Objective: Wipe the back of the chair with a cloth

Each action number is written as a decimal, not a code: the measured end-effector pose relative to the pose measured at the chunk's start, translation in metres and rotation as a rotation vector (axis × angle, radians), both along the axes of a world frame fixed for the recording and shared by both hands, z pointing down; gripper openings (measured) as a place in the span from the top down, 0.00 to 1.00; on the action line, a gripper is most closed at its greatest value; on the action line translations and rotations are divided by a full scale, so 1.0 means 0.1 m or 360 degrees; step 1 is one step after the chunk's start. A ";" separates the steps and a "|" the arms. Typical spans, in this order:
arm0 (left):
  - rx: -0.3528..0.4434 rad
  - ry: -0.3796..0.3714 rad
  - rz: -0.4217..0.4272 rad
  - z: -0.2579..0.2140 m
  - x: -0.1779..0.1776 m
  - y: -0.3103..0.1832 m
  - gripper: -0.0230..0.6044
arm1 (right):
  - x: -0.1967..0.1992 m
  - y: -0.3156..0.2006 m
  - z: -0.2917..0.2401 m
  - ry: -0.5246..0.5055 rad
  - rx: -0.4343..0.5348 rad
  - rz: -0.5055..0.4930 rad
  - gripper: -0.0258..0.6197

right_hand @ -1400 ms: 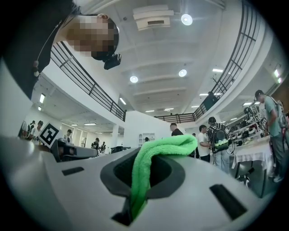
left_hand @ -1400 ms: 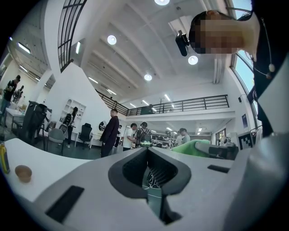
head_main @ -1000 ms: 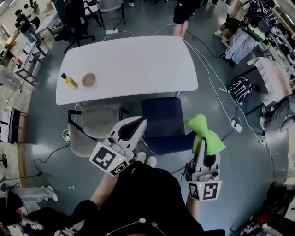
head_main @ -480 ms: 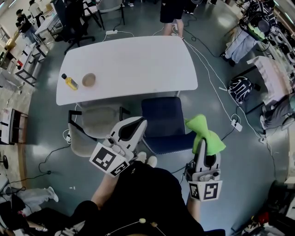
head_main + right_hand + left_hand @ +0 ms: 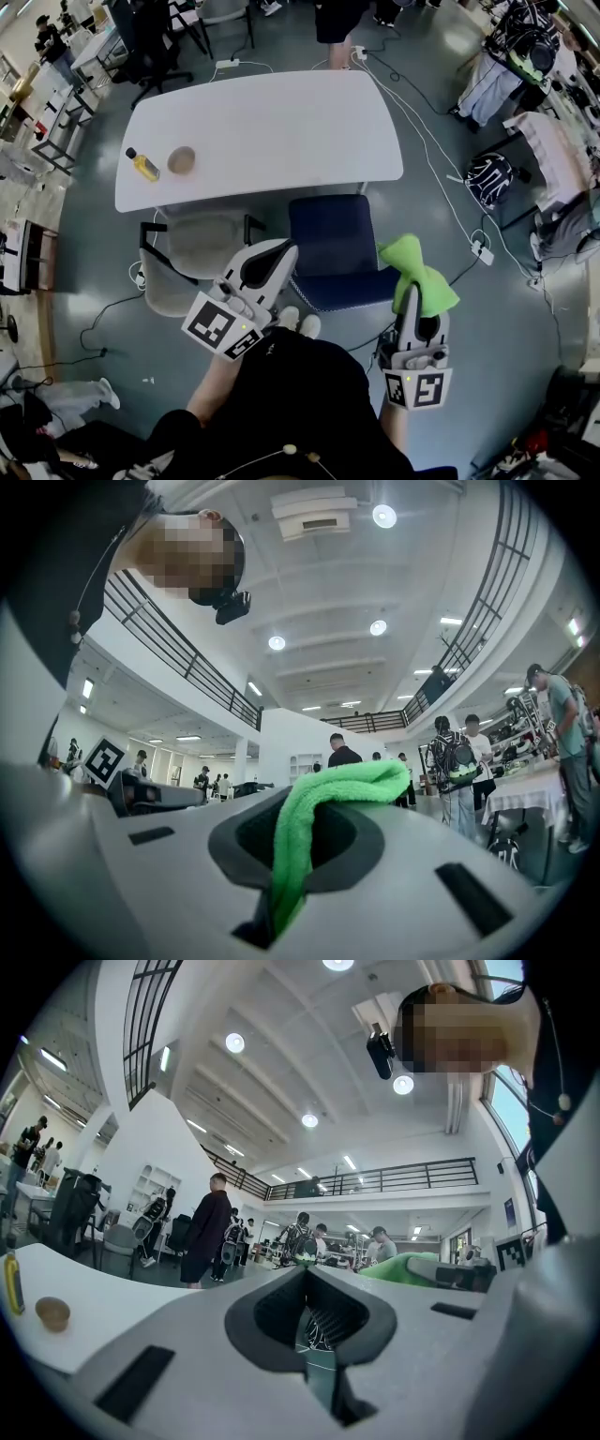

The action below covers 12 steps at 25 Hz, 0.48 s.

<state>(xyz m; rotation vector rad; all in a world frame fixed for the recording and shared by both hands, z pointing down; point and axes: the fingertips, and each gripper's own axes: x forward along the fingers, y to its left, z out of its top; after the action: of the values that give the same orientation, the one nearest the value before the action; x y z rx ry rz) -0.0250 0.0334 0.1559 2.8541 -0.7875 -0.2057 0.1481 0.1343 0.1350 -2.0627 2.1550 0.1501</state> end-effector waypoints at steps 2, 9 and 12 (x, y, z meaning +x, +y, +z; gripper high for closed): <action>-0.0003 -0.0003 -0.0003 0.01 -0.01 0.02 0.96 | 0.00 0.01 0.01 -0.0002 0.0000 0.0001 0.93; -0.0006 -0.0018 -0.0006 0.00 -0.01 0.04 0.96 | 0.01 0.03 -0.01 -0.0008 0.0000 0.0002 0.93; -0.0006 -0.0024 -0.0009 -0.01 -0.03 0.04 0.96 | 0.00 0.03 -0.01 -0.0003 -0.0005 0.0002 0.93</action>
<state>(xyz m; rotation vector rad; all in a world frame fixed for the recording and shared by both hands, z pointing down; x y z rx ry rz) -0.0283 0.0376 0.1553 2.8535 -0.7982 -0.1839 0.1479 0.1370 0.1337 -2.0652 2.1540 0.1453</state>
